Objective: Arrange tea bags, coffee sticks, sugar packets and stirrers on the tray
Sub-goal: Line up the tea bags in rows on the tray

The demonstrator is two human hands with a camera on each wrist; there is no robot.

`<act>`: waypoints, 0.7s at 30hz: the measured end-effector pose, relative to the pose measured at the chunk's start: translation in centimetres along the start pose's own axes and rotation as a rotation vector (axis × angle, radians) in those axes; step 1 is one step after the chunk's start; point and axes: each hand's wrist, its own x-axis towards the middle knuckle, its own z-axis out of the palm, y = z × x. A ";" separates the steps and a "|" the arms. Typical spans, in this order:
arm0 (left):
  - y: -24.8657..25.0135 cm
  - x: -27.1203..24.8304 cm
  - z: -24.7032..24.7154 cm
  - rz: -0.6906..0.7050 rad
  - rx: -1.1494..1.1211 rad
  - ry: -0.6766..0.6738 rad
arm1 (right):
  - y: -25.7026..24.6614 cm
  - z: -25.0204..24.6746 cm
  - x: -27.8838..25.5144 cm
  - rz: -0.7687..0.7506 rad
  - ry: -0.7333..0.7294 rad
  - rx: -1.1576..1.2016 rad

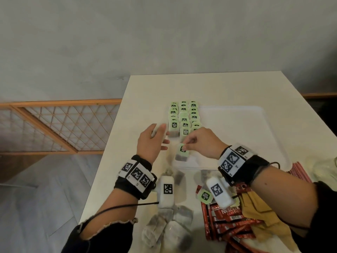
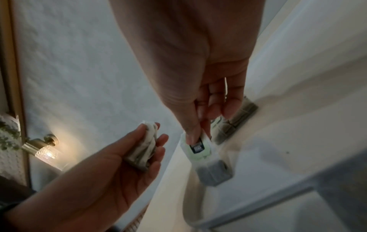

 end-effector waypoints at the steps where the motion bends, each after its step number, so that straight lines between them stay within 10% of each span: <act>1: -0.1 0.2 -0.2 -0.016 -0.005 -0.015 | -0.1 0.3 0.8 0.000 0.018 -0.020; 21: -1.0 1.0 0.3 -0.107 -0.060 -0.116 | -1.4 -0.3 5.2 -0.017 0.220 0.036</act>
